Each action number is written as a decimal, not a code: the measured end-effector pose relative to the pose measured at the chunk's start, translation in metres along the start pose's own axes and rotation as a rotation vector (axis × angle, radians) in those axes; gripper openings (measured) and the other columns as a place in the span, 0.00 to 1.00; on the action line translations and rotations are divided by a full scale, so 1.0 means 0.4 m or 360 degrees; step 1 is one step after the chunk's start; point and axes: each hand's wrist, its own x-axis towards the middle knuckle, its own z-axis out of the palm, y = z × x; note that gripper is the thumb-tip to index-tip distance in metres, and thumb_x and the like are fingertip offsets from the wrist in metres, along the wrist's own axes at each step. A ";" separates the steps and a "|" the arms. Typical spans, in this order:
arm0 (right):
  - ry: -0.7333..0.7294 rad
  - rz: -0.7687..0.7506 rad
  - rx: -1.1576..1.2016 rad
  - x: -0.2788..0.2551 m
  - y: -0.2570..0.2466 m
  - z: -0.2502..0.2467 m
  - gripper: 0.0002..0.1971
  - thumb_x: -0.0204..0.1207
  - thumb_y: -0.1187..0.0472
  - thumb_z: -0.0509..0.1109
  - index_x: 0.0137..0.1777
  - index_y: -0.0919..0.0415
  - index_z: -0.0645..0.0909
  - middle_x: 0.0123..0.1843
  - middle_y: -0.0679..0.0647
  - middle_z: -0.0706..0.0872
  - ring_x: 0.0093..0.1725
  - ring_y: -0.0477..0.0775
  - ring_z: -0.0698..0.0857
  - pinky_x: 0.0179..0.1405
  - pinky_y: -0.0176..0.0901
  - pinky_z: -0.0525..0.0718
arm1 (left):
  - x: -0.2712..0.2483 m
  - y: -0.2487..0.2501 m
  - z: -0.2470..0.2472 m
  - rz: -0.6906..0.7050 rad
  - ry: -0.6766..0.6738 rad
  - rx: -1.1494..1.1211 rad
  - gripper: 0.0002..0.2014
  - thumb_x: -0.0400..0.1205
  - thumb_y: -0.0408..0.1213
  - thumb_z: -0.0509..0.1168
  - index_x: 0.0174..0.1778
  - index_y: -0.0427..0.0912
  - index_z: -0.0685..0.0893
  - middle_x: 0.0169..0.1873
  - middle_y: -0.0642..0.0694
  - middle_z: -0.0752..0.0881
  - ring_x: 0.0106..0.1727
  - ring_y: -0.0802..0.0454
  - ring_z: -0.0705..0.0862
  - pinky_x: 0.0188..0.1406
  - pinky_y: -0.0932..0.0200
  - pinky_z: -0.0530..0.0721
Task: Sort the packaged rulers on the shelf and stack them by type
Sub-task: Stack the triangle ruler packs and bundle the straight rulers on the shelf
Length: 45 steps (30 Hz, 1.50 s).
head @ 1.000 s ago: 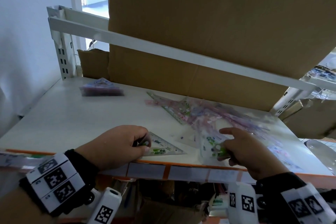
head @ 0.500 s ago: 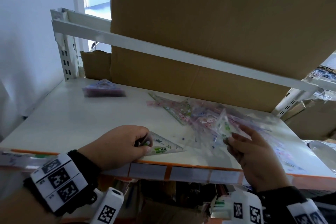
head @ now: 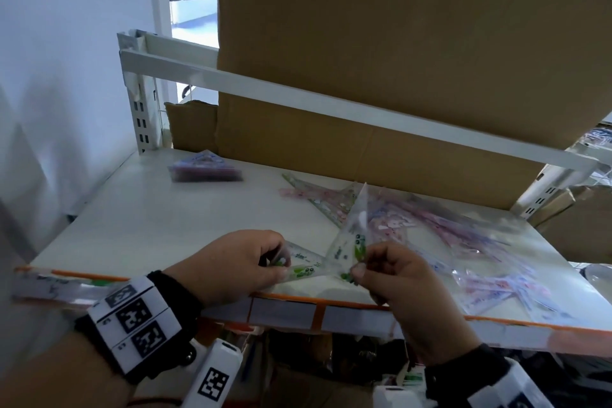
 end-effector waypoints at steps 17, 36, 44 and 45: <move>0.0093 -0.0275 -0.0074 0.004 -0.004 0.100 0.21 0.64 0.39 0.75 0.59 0.29 0.78 0.46 0.49 0.84 0.35 0.51 0.80 0.37 0.49 0.80 | 0.002 0.005 -0.004 -0.0024 -0.0009 0.0128 0.10 0.80 0.53 0.68 0.47 0.52 0.82 0.41 0.54 0.84 0.42 0.61 0.81 0.39 0.65 0.77; -0.0030 -0.0721 -0.1807 0.038 -0.091 0.051 0.04 0.83 0.51 0.65 0.47 0.45 0.80 0.41 0.42 0.83 0.43 0.48 0.82 0.52 0.48 0.80 | -0.004 0.005 0.003 0.0087 0.0031 0.0086 0.07 0.80 0.48 0.70 0.37 0.58 0.79 0.36 0.58 0.81 0.40 0.64 0.78 0.36 0.68 0.75; -0.0238 -0.0716 -0.1686 -0.001 -0.019 0.100 0.18 0.85 0.52 0.60 0.73 0.45 0.77 0.67 0.44 0.84 0.65 0.50 0.81 0.62 0.43 0.77 | -0.005 0.002 0.011 0.0150 -0.0001 0.0228 0.04 0.83 0.51 0.64 0.46 0.57 0.79 0.41 0.58 0.81 0.42 0.63 0.78 0.38 0.72 0.72; -0.0224 -0.0753 -0.1678 -0.004 -0.016 0.102 0.18 0.85 0.53 0.61 0.73 0.46 0.78 0.66 0.46 0.85 0.64 0.52 0.82 0.61 0.45 0.77 | -0.004 0.002 0.012 0.0148 -0.0002 0.0246 0.04 0.84 0.51 0.64 0.46 0.57 0.78 0.41 0.58 0.80 0.42 0.63 0.77 0.38 0.71 0.72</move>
